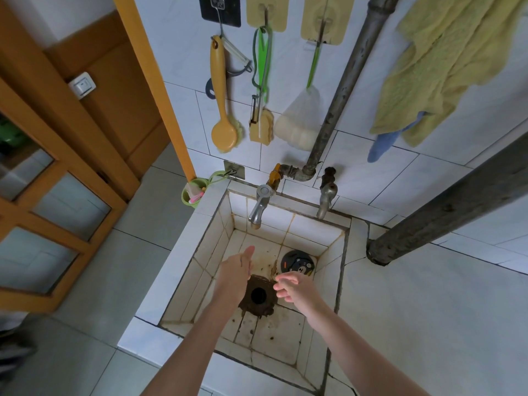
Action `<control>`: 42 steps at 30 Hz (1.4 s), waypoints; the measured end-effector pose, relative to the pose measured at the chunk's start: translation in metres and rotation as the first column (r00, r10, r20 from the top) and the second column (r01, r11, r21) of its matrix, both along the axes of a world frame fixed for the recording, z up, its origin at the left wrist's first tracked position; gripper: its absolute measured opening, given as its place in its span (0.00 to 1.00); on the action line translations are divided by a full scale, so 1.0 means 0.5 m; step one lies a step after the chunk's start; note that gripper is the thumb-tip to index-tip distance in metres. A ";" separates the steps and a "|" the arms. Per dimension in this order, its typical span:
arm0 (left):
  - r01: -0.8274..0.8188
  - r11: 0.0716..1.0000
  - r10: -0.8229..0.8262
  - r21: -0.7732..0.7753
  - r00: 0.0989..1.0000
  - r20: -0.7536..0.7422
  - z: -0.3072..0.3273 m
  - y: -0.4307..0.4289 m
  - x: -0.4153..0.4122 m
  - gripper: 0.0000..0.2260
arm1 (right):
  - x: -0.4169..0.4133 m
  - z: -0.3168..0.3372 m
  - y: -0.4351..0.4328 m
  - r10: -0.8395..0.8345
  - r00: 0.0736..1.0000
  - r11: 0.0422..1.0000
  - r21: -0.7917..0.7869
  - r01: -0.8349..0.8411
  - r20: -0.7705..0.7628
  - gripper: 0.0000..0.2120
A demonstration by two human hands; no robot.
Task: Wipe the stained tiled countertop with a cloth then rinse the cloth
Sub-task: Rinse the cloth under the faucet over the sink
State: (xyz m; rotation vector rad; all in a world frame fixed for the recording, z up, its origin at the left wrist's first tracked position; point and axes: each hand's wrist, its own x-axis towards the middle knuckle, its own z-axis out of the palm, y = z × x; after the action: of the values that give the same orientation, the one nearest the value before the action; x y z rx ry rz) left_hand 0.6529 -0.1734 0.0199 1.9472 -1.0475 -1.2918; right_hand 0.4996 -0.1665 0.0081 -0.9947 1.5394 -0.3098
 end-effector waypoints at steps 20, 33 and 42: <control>0.033 0.999 -0.032 -0.005 0.930 -0.366 0.043 0.010 -0.017 0.22 | 0.048 0.056 -0.024 -0.119 0.921 0.993 0.069 0.101 0.372 0.08; 0.012 0.999 -0.025 -0.046 0.961 -0.277 0.044 0.044 0.022 0.12 | 0.041 0.069 -0.026 -0.251 0.891 0.967 0.062 0.247 0.377 0.15; 0.013 0.991 -0.045 -0.131 0.968 -0.248 0.075 0.050 0.021 0.10 | 0.037 0.124 -0.022 -0.320 0.847 0.945 0.208 0.252 0.424 0.10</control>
State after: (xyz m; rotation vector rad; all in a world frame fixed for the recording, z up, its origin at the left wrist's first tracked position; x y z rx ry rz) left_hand 0.6634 -0.1485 0.0573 1.6294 -1.0085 -1.4077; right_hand 0.5181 -0.1773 0.0699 -0.5213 1.2516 -0.5901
